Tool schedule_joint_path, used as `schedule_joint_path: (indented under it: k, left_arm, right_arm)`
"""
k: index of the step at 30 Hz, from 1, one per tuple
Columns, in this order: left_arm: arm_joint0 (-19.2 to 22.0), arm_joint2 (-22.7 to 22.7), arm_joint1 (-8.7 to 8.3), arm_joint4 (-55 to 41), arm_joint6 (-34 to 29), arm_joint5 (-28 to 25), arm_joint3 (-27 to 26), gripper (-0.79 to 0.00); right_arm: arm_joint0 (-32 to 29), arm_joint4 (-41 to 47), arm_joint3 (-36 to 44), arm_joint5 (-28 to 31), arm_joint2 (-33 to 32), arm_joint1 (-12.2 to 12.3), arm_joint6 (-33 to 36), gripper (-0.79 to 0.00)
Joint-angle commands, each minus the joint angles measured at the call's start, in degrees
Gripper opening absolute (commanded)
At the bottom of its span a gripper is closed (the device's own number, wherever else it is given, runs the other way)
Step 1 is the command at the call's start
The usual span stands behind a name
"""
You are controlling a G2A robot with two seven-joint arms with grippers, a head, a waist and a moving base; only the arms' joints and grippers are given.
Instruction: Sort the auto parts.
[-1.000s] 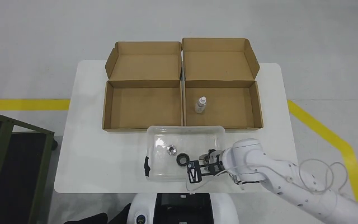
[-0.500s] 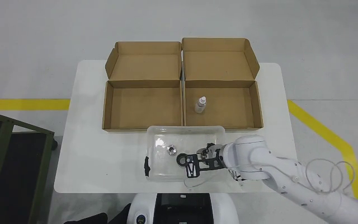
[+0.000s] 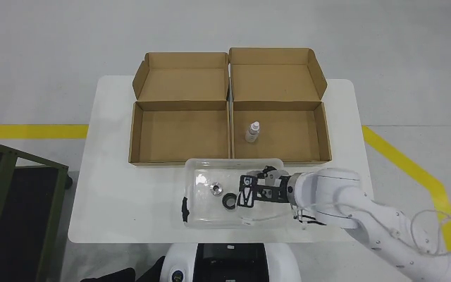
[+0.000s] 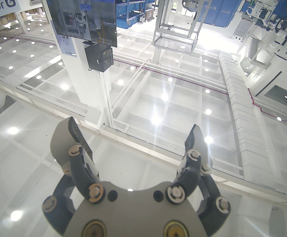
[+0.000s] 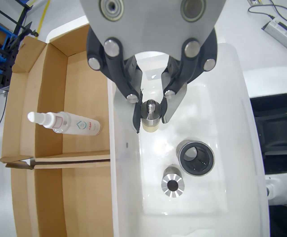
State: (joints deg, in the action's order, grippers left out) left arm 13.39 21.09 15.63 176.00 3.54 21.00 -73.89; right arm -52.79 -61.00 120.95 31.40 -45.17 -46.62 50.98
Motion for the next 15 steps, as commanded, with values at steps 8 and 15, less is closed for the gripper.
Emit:
schedule_joint_path:
  k: [8, 15]
  left_arm:
    - [0.00, 0.00, 0.00, 0.00, 0.00, 0.00, 0.00, 0.000]
    - [0.00, 0.00, 0.00, 0.00, 0.00, 0.00, 0.00, 0.000]
  right_arm:
    - [-7.26, 1.48, -3.57, -6.04, -5.48, 0.20, -23.35, -0.785]
    - [-9.34, 2.43, -4.17, -8.86, -9.68, -0.01, -33.33, -0.785]
